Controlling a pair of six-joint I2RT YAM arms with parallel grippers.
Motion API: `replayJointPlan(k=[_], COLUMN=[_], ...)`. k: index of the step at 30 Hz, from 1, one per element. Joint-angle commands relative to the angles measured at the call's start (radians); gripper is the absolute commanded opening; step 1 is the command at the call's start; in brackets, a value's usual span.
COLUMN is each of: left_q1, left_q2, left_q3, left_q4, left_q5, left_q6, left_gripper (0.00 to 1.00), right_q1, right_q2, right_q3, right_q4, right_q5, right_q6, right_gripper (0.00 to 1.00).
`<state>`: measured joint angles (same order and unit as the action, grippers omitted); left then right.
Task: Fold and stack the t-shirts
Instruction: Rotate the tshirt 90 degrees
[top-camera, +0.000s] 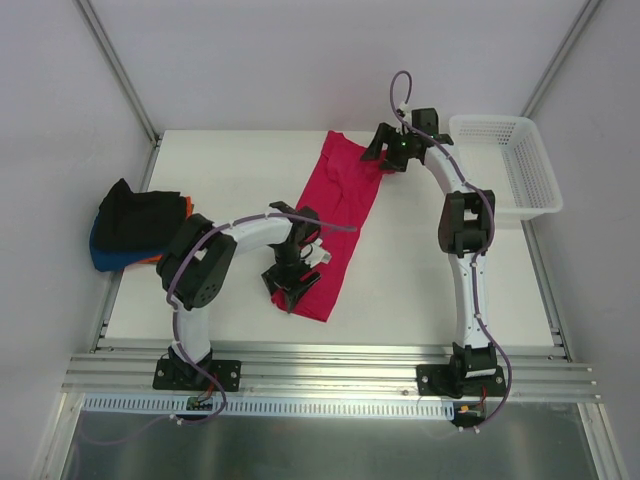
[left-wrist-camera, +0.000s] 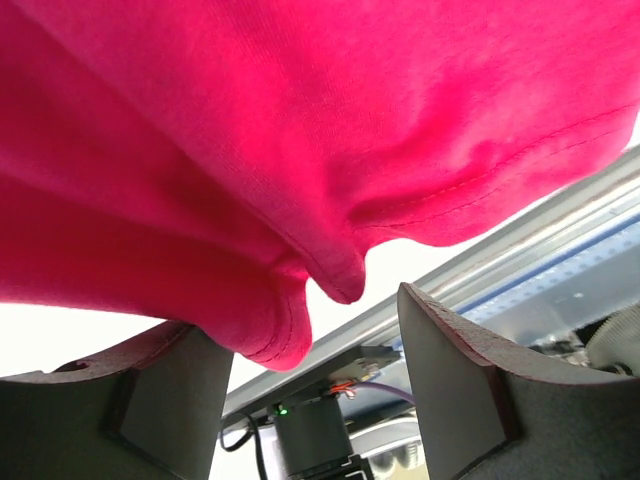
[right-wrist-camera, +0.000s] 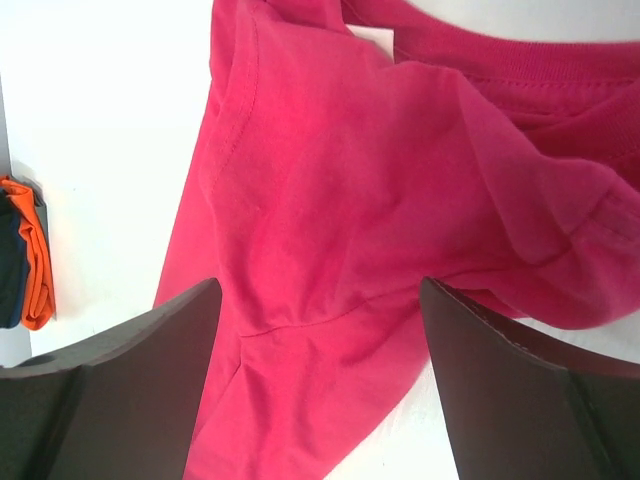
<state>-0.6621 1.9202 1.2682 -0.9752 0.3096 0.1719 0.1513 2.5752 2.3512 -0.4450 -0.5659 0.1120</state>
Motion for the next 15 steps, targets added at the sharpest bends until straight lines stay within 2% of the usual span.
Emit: replayJointPlan(k=[1,6,10,15], left_q1=[-0.004,0.018,0.022,0.022], left_q2=[-0.067,-0.144,-0.165,-0.127], left_q3=[-0.024,-0.056,0.009,0.109], left_q4=[-0.034,-0.043,-0.054,-0.060], left_q5=[-0.084,-0.236,-0.332,-0.311], left_q6=[0.014,0.046,0.077,0.081], left_gripper=[0.63,0.64,0.66,0.66], right_q1=[-0.004,-0.030,-0.035,-0.024], right_q2=[-0.079,-0.191,-0.222,-0.210], right_q3=[-0.025,-0.104,-0.130,-0.127], right_q4=[-0.024,-0.046,-0.032,-0.021], right_q5=[-0.045,-0.063,-0.066,-0.063], right_q6=[-0.024,-0.054,-0.020,-0.009], right_gripper=[0.84,0.85,0.85,0.85])
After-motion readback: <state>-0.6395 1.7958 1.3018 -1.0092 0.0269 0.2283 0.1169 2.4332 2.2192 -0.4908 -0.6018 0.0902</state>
